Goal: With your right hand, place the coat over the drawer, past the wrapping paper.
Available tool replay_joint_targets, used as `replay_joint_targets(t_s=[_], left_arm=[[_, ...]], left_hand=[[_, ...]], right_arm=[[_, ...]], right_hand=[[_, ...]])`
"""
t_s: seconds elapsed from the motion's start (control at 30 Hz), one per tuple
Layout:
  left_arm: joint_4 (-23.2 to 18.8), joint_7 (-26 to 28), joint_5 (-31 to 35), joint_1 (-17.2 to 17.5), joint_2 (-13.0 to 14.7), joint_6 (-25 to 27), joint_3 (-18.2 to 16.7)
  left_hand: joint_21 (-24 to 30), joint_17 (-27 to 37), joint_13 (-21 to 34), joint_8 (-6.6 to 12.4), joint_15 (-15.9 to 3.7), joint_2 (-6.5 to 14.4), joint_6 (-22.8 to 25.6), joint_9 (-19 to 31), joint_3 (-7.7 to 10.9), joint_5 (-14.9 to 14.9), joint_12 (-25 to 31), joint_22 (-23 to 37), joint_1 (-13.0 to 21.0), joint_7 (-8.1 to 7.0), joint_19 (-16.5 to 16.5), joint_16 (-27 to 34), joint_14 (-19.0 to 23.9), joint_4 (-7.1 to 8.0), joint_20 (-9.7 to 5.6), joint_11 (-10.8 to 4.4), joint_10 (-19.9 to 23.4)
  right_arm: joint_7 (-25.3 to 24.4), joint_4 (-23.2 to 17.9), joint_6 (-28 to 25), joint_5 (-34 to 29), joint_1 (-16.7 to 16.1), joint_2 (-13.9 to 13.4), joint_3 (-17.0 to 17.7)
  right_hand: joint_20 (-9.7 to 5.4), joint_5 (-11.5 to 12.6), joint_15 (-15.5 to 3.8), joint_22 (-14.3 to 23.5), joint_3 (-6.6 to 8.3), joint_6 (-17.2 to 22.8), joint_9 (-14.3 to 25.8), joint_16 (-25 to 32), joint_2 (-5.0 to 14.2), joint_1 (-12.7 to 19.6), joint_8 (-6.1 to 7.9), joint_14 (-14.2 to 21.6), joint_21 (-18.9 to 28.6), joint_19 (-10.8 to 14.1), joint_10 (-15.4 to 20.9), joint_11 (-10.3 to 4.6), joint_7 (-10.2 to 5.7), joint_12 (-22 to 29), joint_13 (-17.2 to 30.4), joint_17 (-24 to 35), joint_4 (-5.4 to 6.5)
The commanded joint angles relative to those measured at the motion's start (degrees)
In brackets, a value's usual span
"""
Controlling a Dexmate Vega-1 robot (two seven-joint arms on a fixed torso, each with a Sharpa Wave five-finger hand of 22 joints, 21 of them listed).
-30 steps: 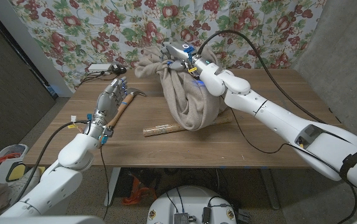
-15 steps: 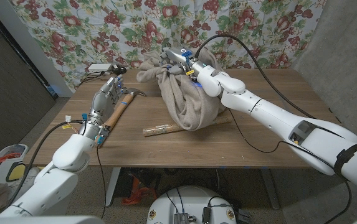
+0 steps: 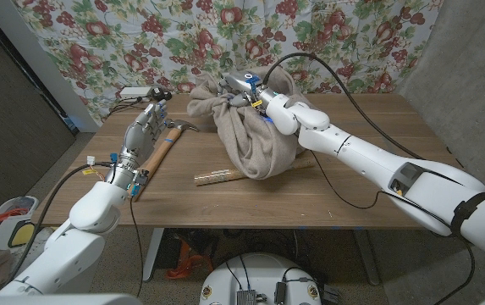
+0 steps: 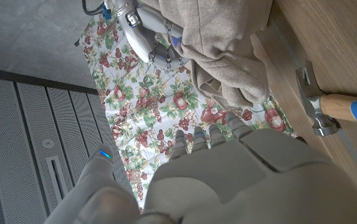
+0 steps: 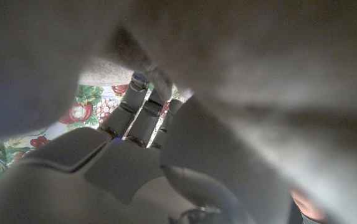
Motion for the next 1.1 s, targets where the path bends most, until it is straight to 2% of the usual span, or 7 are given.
replay_joint_targets(t_s=[0.03, 0.27, 0.33, 0.47, 0.67, 0.73, 1.1], left_arm=[[-0.2, -0.7, 0.5, 0.0, -0.5, -0.4, -0.4], [0.1, -1.1, 0.4, -0.6, -0.6, -0.2, -0.2], [0.2, -1.4, 0.2, -0.9, -0.5, -0.1, 0.0], [0.7, -2.7, -0.4, -1.5, 0.3, 0.4, 0.3], [1.0, -3.0, -0.8, -2.1, 0.3, 0.4, 0.5], [1.3, -3.3, -1.1, -2.4, 0.1, 0.0, 0.6], [1.4, -3.5, -1.3, -3.2, 0.5, 0.5, 1.1]], left_hand=[[0.0, 0.0, 0.1, 0.05, 0.15, 0.0, 0.2, 0.2, -0.05, 0.2, 0.1, 0.1, 0.0, -0.27, -0.2, 0.2, -3.7, -0.09, 0.16, -0.21, 0.0], [0.0, 0.0, 0.1, 0.02, 0.15, 0.0, 0.2, 0.2, -0.06, 0.2, 0.1, 0.1, 0.0, -0.25, -0.2, 0.2, -3.7, -0.11, 0.18, -0.10, 0.1], [0.0, 0.0, 0.1, 0.02, 0.18, 0.0, 0.2, 0.2, -0.07, 0.2, 0.1, 0.1, 0.0, -0.22, -0.2, 0.2, -3.7, -0.11, 0.18, -0.19, 0.1], [0.0, 0.0, 0.1, 0.01, 0.13, 0.0, 0.2, 0.2, -0.07, 0.2, 0.4, 0.1, 0.0, -0.25, -0.2, 0.3, -3.4, -0.13, 0.21, -0.07, 0.8], [0.1, 0.0, 0.1, -0.07, 0.07, 0.0, 0.0, 0.2, -0.09, 0.2, 0.4, 0.1, 0.0, -0.34, -0.2, 0.3, -3.3, -0.15, 0.22, -0.07, 0.8], [0.0, 0.0, 0.1, -0.06, 0.10, 0.0, 0.0, 0.2, -0.10, 0.2, 0.4, 0.1, 0.0, -0.33, -0.3, 0.3, -3.4, -0.15, 0.31, -0.07, 0.8], [0.0, 0.0, 0.1, -0.04, 0.13, -0.1, 0.0, 0.2, -0.16, 0.2, 0.3, 0.1, 0.0, -0.31, -0.2, 0.3, -3.4, -0.17, 0.42, -0.04, 0.7]], right_arm=[[0.1, 0.7, -0.8, 0.1, 0.2, 0.0, -1.3], [1.4, -0.5, -1.2, 0.3, 0.3, -0.8, -1.1], [1.0, -1.0, -1.4, 0.1, 0.0, -1.0, -1.1], [0.9, -1.4, -1.5, -0.1, -0.2, -1.3, -0.9], [1.7, -2.8, -2.2, -0.6, -0.4, -1.9, -0.7], [1.3, -3.5, -2.7, -1.4, -0.6, -2.2, -0.7], [1.7, -5.0, -2.7, -2.2, -0.8, -2.8, -0.4]], right_hand=[[-7.02, 0.3, -6.06, 0.1, 2.36, -0.4, 0.3, 0.3, 0.05, 0.4, 0.34, 2.3, 0.3, -0.4, -0.1, -0.15, -0.20, 0.4, 0.2, 0.1, 1.77], [-7.10, 0.2, -6.09, 0.1, 2.45, -1.0, 0.1, 0.0, 0.20, 0.0, 0.00, 1.9, 0.6, -0.9, -0.5, -0.09, -0.53, 0.1, -0.1, 0.1, 2.00], [-6.82, -0.1, -6.16, -0.1, 2.88, -0.9, -0.7, -0.3, 0.42, 0.1, -0.41, 1.8, 1.6, -1.7, 0.3, -0.74, -0.33, -4.2, -5.3, 0.2, 1.87], [-7.05, -1.0, -6.17, -0.1, 2.81, -1.6, -1.1, -0.9, 0.49, -0.3, -0.96, 1.1, 2.3, -2.5, -0.2, -0.85, -0.38, -6.1, -6.8, 0.2, 2.01], [-6.42, -2.5, -6.27, -0.3, 2.89, -3.2, -0.2, -1.1, 0.89, -0.8, -1.29, 1.2, 3.0, -3.6, -1.4, -0.34, -0.49, -4.7, -2.6, 0.5, 2.16], [-6.26, -3.7, -6.23, -0.5, 2.42, -6.1, -0.4, -1.6, 0.90, -2.7, -2.78, 0.0, 2.9, -4.4, -2.2, 0.17, -0.63, -8.0, -6.4, 0.6, 2.77], [-5.73, -7.1, -6.19, -0.9, 0.42, -8.9, -0.1, -3.6, 1.39, -6.5, -4.02, -1.9, 1.4, -5.6, -3.3, 1.34, -0.19, -10.6, -8.8, -1.3, 4.03]])
